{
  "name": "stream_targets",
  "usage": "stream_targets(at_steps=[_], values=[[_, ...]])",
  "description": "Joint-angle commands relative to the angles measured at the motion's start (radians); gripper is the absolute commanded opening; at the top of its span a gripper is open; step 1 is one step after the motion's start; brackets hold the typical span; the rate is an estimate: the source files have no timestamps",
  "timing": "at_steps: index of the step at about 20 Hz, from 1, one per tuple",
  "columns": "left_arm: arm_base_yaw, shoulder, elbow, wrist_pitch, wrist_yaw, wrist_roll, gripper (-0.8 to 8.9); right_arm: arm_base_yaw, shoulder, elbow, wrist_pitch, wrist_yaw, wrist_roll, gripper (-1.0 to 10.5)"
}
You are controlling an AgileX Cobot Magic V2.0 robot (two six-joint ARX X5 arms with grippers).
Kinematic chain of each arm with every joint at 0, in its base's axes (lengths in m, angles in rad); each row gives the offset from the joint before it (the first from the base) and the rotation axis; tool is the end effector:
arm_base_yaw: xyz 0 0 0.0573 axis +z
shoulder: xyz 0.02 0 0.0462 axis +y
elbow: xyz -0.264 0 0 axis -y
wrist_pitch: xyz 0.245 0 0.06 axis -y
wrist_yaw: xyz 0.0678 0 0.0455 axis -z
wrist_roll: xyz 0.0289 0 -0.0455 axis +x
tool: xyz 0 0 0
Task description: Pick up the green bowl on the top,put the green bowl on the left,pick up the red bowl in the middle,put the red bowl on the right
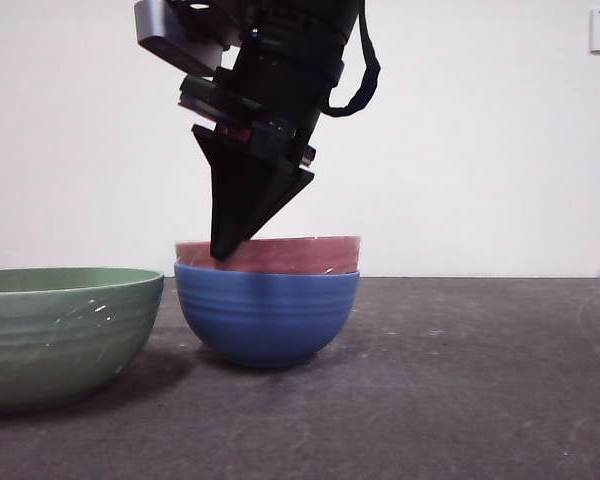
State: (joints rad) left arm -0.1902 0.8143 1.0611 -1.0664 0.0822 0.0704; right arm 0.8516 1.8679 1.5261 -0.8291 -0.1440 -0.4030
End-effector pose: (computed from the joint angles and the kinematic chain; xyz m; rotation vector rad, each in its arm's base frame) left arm 0.1249 -0.0265 0.3429 0.1104 0.8116 -0.2858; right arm 0.2510 0.2930 0.2415 -0.7504 0.9616 1.1086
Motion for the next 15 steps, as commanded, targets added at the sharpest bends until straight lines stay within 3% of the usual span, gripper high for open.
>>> stream_targets(at_steps=[1,7,9,13,15], values=[[0.003,-0.001,-0.006,0.019,0.002,0.01,4.35,0.006,-0.055,0.001,0.001,0.026,0.002,-0.2],[0.003,-0.001,-0.006,0.051,0.002,0.009,4.35,0.002,-0.256,0.001,-0.003,0.066,0.013,-0.2],[0.003,-0.001,-0.006,0.051,0.002,0.009,4.35,0.002,-0.331,0.001,-0.027,0.155,0.033,-0.2],[0.003,-0.001,-0.006,0.059,0.002,0.009,4.35,-0.008,-0.468,-0.001,-0.23,0.428,0.171,-0.2],[0.003,-0.001,-0.006,0.063,0.003,0.009,4.35,-0.028,-0.535,-0.048,-0.308,0.462,0.247,-0.2]])
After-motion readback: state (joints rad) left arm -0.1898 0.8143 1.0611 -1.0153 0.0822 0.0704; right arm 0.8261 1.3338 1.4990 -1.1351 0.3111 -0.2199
